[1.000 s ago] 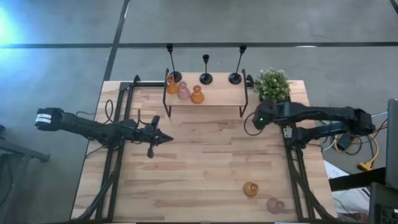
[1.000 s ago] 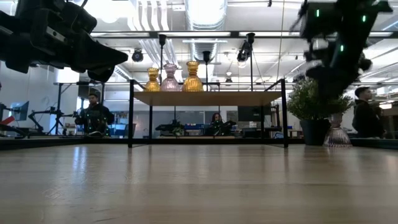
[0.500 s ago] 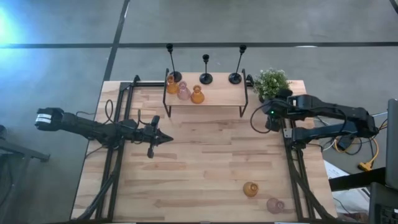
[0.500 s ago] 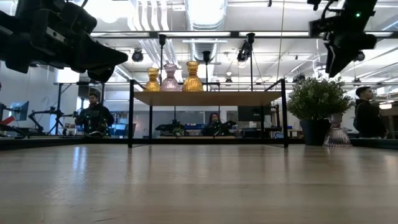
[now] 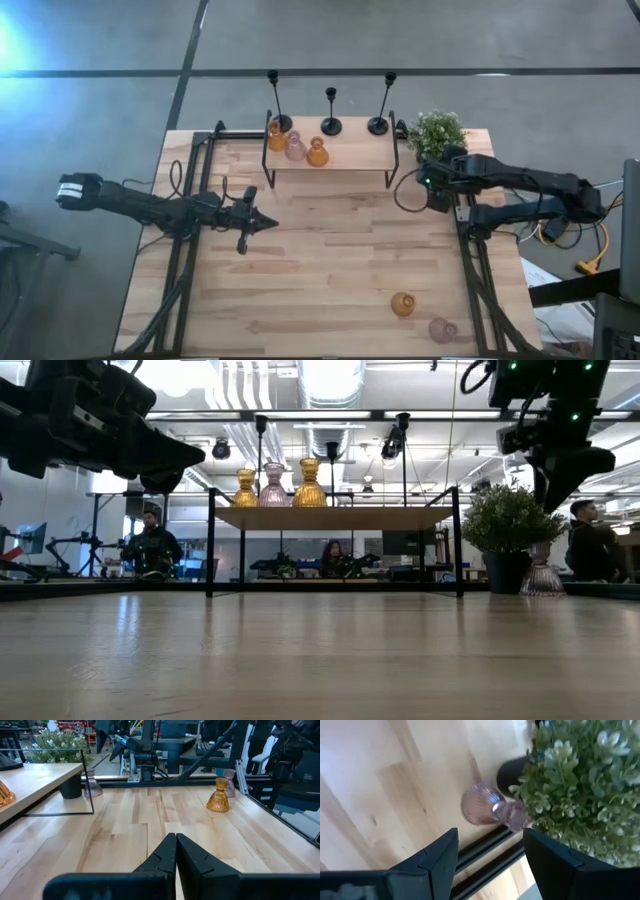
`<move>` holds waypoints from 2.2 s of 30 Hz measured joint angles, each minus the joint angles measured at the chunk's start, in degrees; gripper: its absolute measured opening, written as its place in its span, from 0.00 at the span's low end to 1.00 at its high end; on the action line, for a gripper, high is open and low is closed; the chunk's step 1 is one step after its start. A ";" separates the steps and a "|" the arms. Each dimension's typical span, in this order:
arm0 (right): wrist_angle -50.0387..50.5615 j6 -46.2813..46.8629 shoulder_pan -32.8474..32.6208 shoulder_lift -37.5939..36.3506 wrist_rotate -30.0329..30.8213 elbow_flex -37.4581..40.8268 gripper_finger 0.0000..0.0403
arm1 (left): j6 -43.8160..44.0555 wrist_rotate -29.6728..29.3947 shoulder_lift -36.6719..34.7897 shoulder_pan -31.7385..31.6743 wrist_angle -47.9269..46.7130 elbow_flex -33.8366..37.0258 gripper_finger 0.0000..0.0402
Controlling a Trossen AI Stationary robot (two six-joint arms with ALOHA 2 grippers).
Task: Pick & Place candle stick holders
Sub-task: Put the top pink glass candle holder on the shelf
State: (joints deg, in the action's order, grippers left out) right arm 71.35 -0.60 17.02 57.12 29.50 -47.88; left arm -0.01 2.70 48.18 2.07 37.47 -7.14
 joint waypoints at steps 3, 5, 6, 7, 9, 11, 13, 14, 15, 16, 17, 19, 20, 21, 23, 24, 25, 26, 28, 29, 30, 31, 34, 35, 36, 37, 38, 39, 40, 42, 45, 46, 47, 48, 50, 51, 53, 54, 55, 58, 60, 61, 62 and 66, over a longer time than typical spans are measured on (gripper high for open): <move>-0.09 0.00 3.19 2.89 0.02 0.12 0.54 | 0.02 0.02 0.00 0.00 0.00 0.00 0.03; -0.19 -0.17 5.15 5.05 0.02 0.24 0.54 | 0.00 0.00 0.00 0.00 -0.04 -0.01 0.03; -0.38 -0.35 6.01 5.84 0.02 0.28 0.54 | 0.01 0.01 0.00 0.01 -0.04 0.00 0.03; -0.80 -0.88 6.75 6.57 0.02 0.34 0.54 | 0.00 0.01 0.00 0.02 -0.04 0.00 0.03; -2.72 -2.65 7.69 7.67 0.02 0.54 0.53 | 0.00 0.00 0.00 0.00 -0.04 0.00 0.03; -4.98 -4.70 8.32 8.11 0.06 0.71 0.53 | 0.01 0.00 0.00 0.00 -0.04 0.00 0.03; -6.21 -5.82 9.04 8.51 0.02 1.12 0.53 | 0.00 0.02 0.00 0.02 -0.04 -0.01 0.03; -6.16 -6.13 9.39 8.75 0.03 1.33 0.53 | 0.01 0.00 0.00 0.01 -0.05 0.00 0.03; -6.12 -6.45 9.71 8.88 0.04 1.60 0.53 | 0.01 0.01 0.00 0.00 -0.06 0.00 0.03; -6.16 -7.05 10.01 8.94 0.04 1.88 0.53 | 0.01 0.01 0.00 0.01 -0.06 0.00 0.03; -6.17 -7.42 10.31 9.02 0.01 2.23 0.53 | 0.00 0.00 0.00 0.00 -0.06 0.00 0.03; -6.48 -8.48 11.01 9.30 -1.13 2.92 0.53 | 0.01 0.00 0.00 0.01 -0.16 0.00 0.03; -6.78 -8.86 11.30 9.39 -1.62 3.27 0.52 | 0.01 0.01 0.00 0.01 -0.17 0.00 0.03; -6.91 -9.33 11.55 9.41 -1.68 3.58 0.52 | 0.00 0.01 0.00 0.00 -0.17 0.00 0.03; -7.64 -10.21 11.91 9.36 -1.51 4.07 0.52 | 0.00 0.01 0.00 0.01 -0.18 0.00 0.03; -8.08 -10.46 12.10 9.32 -1.40 4.25 0.52 | 0.00 0.00 0.00 0.02 -0.19 0.00 0.03; -8.33 -10.72 12.27 9.24 -1.15 4.33 0.51 | 0.01 0.01 0.00 0.00 -0.19 0.00 0.03; -8.79 -11.15 12.57 9.07 -1.07 4.47 0.51 | 0.01 0.02 0.00 0.01 -0.19 0.00 0.03; -10.23 -12.29 13.01 8.94 -1.02 4.81 0.52 | 0.01 0.02 0.00 0.00 -0.21 -0.01 0.03; -10.85 -12.94 13.29 8.99 -1.02 5.04 0.51 | 0.00 0.01 0.00 0.01 -0.21 0.00 0.03; -11.27 -13.41 13.66 9.16 -1.05 5.27 0.52 | 0.00 0.00 0.00 0.00 -0.21 0.00 0.03; -11.78 -13.64 14.05 9.40 -1.10 5.52 0.52 | 0.02 0.00 0.00 0.00 -0.21 0.00 0.03; -12.08 -13.99 15.27 10.06 -1.03 6.41 0.52 | 0.00 0.01 0.00 0.02 -0.22 0.00 0.03; -12.17 -14.01 15.62 10.23 -1.01 6.62 0.52 | 0.02 0.00 0.00 0.00 -0.21 0.00 0.03; -12.26 -14.03 15.93 10.28 -0.91 6.87 0.52 | 0.00 0.02 0.00 0.00 -0.24 0.00 0.03; -12.25 -14.11 16.21 10.30 -0.83 7.05 0.52 | 0.01 0.01 0.00 0.00 -0.24 0.00 0.03; -12.38 -14.10 16.42 10.36 -0.83 7.15 0.51 | 0.01 0.01 0.00 0.01 -0.24 0.00 0.03; -12.80 -14.09 16.60 10.36 -0.82 7.26 0.51 | 0.02 0.02 0.00 0.00 -0.24 0.00 0.03; -13.17 -14.13 16.71 10.36 -0.79 7.37 0.51 | 0.00 0.02 0.00 0.00 -0.24 0.00 0.03; -14.22 -14.60 16.69 10.24 -0.83 7.60 0.51 | 0.00 0.00 0.00 0.02 -0.24 0.00 0.03; -15.21 -14.87 16.86 10.32 -1.02 7.63 0.51 | 0.01 0.01 0.00 0.00 -0.24 0.00 0.03; -15.15 -14.88 17.02 10.49 -1.13 7.63 0.51 | 0.02 0.00 0.00 0.02 -0.24 0.00 0.03; -15.17 -14.97 17.29 10.60 -1.54 7.69 0.50 | 0.00 0.00 0.00 0.02 -0.24 0.00 0.03; -15.18 -15.24 17.56 10.63 -2.38 7.80 0.50 | 0.00 0.01 0.00 0.01 -0.24 0.00 0.03; -15.24 -15.67 17.99 10.58 -4.13 7.99 0.49 | 0.00 0.01 0.00 0.01 -0.24 0.00 0.03; -15.21 -15.70 18.09 10.58 -4.31 8.18 0.48 | 0.02 0.01 0.00 0.02 -0.24 0.00 0.03; -15.20 -15.72 18.29 10.58 -4.55 8.50 0.46 | 0.00 0.00 0.00 0.00 -0.24 0.00 0.03; -15.29 -15.72 18.31 10.60 -4.53 8.68 0.46 | 0.00 0.02 0.00 0.01 -0.24 0.00 0.03; -15.34 -15.72 18.31 10.58 -4.65 8.92 0.45 | 0.02 0.00 0.00 0.00 -0.24 -0.01 0.03; -15.18 -15.70 18.29 10.57 -7.27 9.49 0.43 | 0.00 0.02 0.00 0.01 -0.24 0.00 0.03; -14.87 -14.93 18.28 10.45 -8.60 9.53 0.42 | 0.00 0.02 0.00 0.00 -0.24 0.00 0.03; -14.74 -14.10 18.20 10.39 -8.86 9.53 0.42 | 0.00 0.00 0.00 0.00 -0.24 0.00 0.03; -14.46 -13.14 18.00 10.30 -9.07 9.43 0.41 | 0.00 0.02 0.00 0.00 -0.24 0.00 0.03; -11.87 -12.34 17.41 10.28 -13.08 7.73 0.39 | 0.01 0.01 0.00 0.01 -0.24 0.00 0.03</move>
State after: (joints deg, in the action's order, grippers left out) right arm 59.48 -12.94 34.44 67.40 16.42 -40.15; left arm 0.00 2.71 48.18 2.07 37.23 -7.14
